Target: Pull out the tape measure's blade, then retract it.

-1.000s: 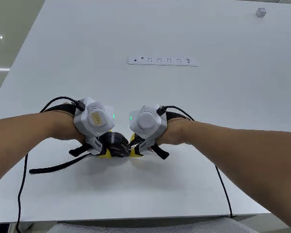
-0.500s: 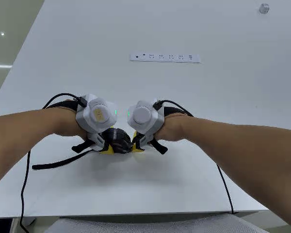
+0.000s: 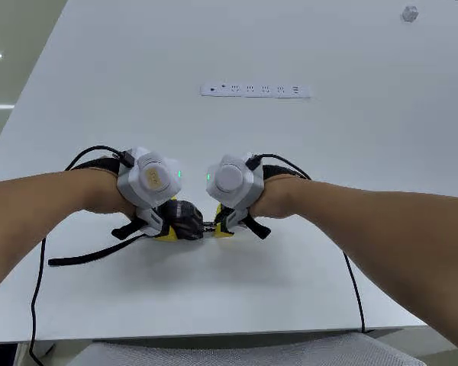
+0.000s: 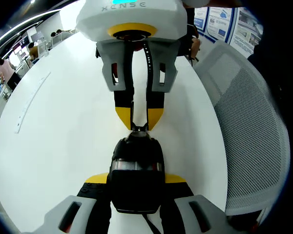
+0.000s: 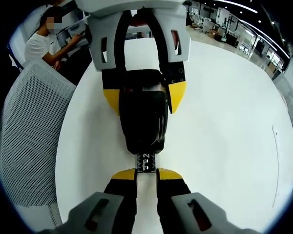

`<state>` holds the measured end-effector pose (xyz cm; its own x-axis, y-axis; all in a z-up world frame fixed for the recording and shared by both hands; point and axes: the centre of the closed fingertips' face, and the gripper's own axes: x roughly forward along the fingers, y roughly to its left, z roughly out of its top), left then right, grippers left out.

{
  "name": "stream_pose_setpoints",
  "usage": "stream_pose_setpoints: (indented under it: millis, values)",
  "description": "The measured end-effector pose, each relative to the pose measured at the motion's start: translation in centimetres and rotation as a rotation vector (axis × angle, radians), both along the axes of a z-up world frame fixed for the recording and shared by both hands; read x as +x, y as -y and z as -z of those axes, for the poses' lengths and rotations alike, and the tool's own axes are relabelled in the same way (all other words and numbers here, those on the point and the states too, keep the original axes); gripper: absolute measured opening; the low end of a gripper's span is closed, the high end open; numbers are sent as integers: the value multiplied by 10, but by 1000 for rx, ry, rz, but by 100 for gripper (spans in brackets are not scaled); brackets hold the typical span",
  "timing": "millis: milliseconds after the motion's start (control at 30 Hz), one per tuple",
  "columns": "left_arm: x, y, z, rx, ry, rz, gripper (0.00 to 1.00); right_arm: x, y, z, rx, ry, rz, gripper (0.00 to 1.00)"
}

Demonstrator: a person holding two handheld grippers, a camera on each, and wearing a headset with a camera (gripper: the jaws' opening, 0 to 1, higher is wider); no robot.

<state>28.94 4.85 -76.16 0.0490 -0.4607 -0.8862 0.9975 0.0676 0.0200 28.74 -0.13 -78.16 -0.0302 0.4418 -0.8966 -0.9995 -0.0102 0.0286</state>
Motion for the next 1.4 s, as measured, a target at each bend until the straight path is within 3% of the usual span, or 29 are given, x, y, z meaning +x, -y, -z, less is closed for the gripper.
stream_pose_setpoints:
  millis: [67,100,133,167,300,433,533,633,1400]
  values:
    - [0,0,0,-3,0,2,35,-1,2,1,1,0,1,15]
    - [0,0,0,-4,0,2,35,-3,5,3,-14,-31,56,15]
    - [0,0,0,-2,1,9,35,2,1,2,22,-7,67,14]
    - [0,-1,0,-3,1,6,35,-1,4,1,2,-12,34,14]
    - [0,-1,0,-4,0,5,35,0,-2,7,6,-13,13,14]
    - [-1,-1,0,-4,-3,3,35,-5,-12,4,34,-21,10,30]
    - [-1,-1,0,-4,-4,3,35,-4,-12,8,-4,6,-5,16]
    - [-1,-1,0,-5,-3,3,35,-3,-12,9,-6,6,20,15]
    - [1,-1,2,-8,-9,-11,35,1,3,9,-51,-13,22,12]
